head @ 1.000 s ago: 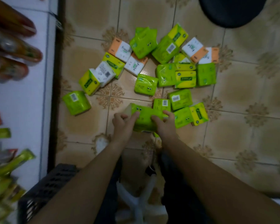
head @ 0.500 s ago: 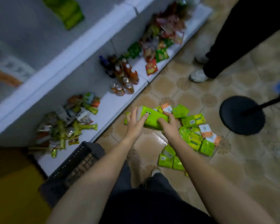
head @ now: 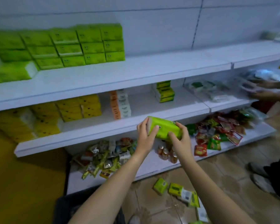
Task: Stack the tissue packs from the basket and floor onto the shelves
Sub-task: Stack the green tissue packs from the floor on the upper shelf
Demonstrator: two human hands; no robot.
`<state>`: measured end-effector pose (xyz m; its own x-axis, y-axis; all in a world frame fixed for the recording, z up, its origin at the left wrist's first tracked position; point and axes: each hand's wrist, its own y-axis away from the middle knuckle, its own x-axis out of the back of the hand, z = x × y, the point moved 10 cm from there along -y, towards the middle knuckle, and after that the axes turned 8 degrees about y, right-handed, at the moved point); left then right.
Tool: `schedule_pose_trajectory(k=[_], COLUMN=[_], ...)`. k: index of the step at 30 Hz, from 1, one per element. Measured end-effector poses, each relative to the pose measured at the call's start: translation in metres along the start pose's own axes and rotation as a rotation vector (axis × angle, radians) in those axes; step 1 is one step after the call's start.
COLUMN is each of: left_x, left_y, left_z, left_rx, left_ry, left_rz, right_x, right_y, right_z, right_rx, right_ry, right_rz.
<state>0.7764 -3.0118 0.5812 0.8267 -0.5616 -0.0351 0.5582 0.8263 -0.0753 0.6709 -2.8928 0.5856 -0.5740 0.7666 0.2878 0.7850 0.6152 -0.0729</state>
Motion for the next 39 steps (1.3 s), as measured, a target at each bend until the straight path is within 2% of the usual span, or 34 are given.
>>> schedule_pose_trajectory(k=[10,16,20,25,31,34,36,39], left_x=[0.175,0.306,0.391,0.485,0.560,0.576,0.582,0.585], left_y=[-0.073,-0.113,-0.134,-0.159,-0.192,-0.198,-0.194,-0.183], left_z=[0.145,0.177,0.191,0.192,0.175,0.164,0.162,0.170], left_rx=[-0.389,-0.403,-0.348,-0.244,-0.216,-0.305,-0.394,-0.496], left_ry=[-0.078,-0.179,-0.249,-0.342,-0.363,-0.383,-0.424,-0.551], left_rz=[0.381,0.554,0.665,0.820,0.942,0.985,1.069,1.215], right_x=[-0.145,-0.281,-0.371,-0.467,-0.560,-0.586,-0.589,-0.577], right_y=[-0.069,-0.092,-0.094,-0.099,-0.114,-0.109,-0.103,-0.101], right_z=[-0.194,-0.278,-0.320,-0.350,-0.353,-0.338,-0.331,-0.337], right_rx=[0.448,0.621,0.688,0.718,0.761,0.814,0.863,0.985], right_ry=[-0.008,0.026,0.014,-0.009,-0.008,0.007,0.023,0.026], right_rz=[-0.139,-0.300,-0.370,-0.419,-0.469,-0.500,-0.491,-0.307])
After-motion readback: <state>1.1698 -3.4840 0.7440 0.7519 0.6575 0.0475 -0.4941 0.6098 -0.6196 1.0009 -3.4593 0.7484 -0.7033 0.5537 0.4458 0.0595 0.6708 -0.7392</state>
